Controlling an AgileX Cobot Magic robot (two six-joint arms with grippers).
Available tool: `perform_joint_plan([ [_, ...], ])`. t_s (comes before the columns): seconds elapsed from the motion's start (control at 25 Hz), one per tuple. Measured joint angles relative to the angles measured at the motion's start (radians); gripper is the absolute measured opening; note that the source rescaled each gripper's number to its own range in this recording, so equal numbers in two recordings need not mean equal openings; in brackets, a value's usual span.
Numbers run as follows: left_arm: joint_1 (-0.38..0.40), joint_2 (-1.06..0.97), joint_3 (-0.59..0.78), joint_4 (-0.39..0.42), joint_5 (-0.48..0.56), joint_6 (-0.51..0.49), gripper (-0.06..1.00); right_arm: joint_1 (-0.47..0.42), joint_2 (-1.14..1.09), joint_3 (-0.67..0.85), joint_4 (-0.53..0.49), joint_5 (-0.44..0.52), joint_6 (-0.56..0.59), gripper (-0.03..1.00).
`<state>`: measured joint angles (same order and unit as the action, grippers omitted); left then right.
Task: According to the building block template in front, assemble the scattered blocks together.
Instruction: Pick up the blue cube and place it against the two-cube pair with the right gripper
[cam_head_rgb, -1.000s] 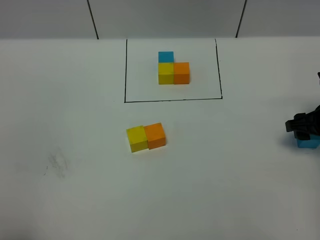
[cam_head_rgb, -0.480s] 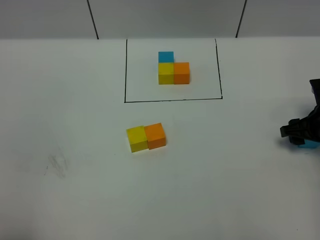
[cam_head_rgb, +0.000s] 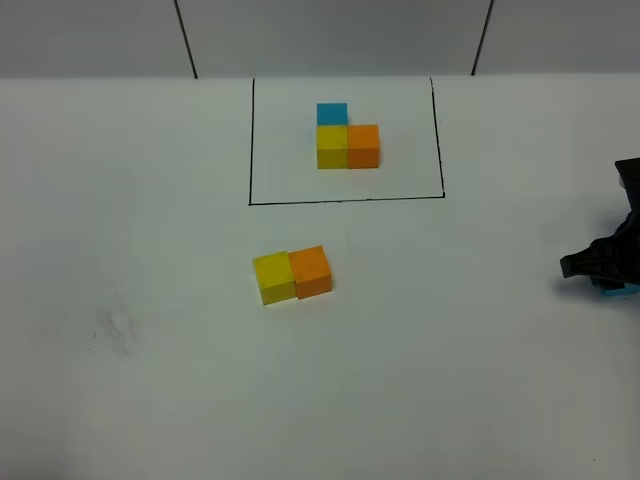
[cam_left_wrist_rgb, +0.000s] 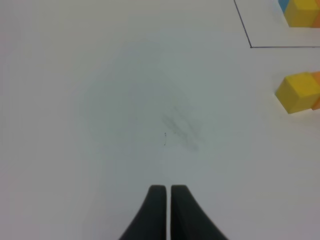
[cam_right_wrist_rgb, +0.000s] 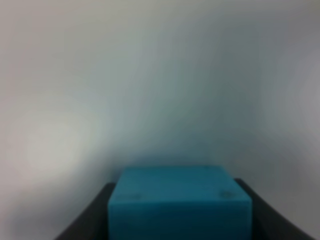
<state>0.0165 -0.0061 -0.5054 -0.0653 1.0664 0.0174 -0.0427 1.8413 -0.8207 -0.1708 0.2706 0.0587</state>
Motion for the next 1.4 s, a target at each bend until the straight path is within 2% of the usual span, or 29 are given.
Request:
perform_joint_plan([
  [0.32, 0.0, 0.0, 0.0, 0.0, 0.0, 0.0, 0.0, 0.039, -0.077, -0.009, 0.005, 0.038, -0.005, 0.46],
  [0.44, 0.0, 0.0, 0.0, 0.0, 0.0, 0.0, 0.0, 0.066, -0.137, -0.06, 0.009, 0.121, -0.006, 0.46],
  [0.68, 0.0, 0.0, 0.0, 0.0, 0.0, 0.0, 0.0, 0.149, -0.224, -0.224, 0.011, 0.35, -0.006, 0.46],
  [0.96, 0.0, 0.0, 0.0, 0.0, 0.0, 0.0, 0.0, 0.324, -0.263, -0.451, 0.011, 0.556, -0.027, 0.46],
  [1.08, 0.0, 0.0, 0.0, 0.0, 0.0, 0.0, 0.0, 0.412, -0.263, -0.528, 0.016, 0.617, -0.034, 0.46],
  [1.24, 0.0, 0.0, 0.0, 0.0, 0.0, 0.0, 0.0, 0.512, -0.267, -0.571, 0.035, 0.638, -0.059, 0.46],
  [1.4, 0.0, 0.0, 0.0, 0.0, 0.0, 0.0, 0.0, 0.608, -0.267, -0.576, 0.122, 0.635, -0.143, 0.46],
])
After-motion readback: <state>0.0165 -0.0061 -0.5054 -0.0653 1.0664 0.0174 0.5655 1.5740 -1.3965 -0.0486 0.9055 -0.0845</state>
